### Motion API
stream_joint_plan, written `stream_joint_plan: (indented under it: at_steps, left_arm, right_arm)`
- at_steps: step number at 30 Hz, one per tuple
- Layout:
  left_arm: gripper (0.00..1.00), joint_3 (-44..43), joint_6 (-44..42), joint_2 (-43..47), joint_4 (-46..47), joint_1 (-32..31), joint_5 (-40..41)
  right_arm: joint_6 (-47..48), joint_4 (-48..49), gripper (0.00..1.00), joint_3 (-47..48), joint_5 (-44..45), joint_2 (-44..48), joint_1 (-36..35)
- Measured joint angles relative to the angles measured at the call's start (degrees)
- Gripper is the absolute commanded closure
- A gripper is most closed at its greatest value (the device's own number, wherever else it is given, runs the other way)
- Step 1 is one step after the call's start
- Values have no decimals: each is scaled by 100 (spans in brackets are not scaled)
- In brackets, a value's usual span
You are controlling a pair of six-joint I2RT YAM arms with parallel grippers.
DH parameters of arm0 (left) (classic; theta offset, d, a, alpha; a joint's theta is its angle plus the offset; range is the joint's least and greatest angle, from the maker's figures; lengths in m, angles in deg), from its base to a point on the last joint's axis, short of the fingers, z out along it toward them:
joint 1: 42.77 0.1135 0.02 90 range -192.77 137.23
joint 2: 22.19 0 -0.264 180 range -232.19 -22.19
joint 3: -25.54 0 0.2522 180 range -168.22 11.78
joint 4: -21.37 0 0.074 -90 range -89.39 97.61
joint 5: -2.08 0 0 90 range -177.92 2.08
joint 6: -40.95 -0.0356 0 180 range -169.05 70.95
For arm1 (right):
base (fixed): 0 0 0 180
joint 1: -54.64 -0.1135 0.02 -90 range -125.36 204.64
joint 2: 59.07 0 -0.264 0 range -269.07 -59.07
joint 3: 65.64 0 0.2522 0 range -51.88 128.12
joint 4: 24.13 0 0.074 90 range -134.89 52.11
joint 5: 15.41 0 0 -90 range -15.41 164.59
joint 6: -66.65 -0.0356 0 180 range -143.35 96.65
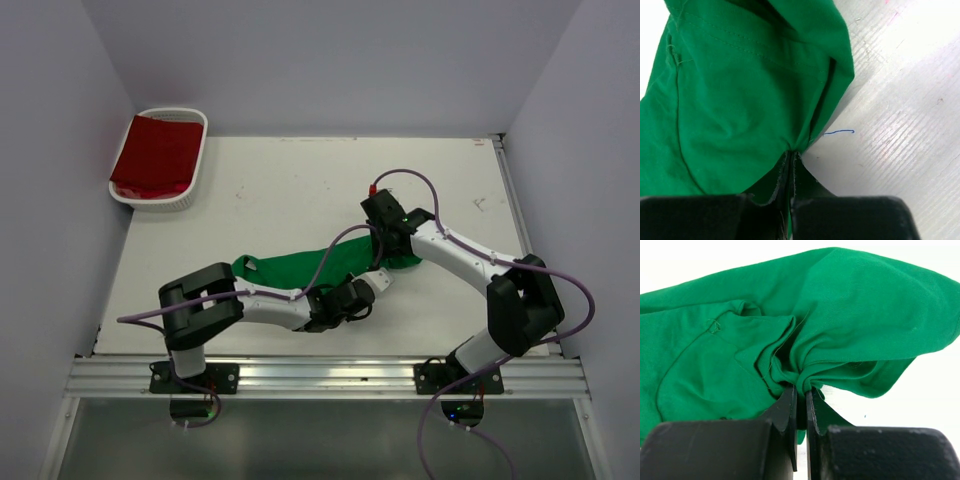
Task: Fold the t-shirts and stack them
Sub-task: Flatten out the tshirt
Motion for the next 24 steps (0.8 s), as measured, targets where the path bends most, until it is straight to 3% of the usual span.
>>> stream_joint_plan:
  at_steps: [6, 14, 17, 24]
  left_arm:
    - [100, -190, 42, 297, -807, -11, 420]
    - [100, -868, 109, 1370, -1751, 129, 2127]
    - [100, -990, 291, 1716, -1980, 562, 2583]
    - [100, -1123, 1329, 1895, -2944, 2387, 3136]
  right_arm:
    - [0, -4, 100, 0, 39, 42, 0]
    - [2, -26, 100, 0, 48, 96, -7]
    - [2, -28, 100, 0, 48, 96, -7]
    - [2, -42, 100, 0, 44, 111, -7]
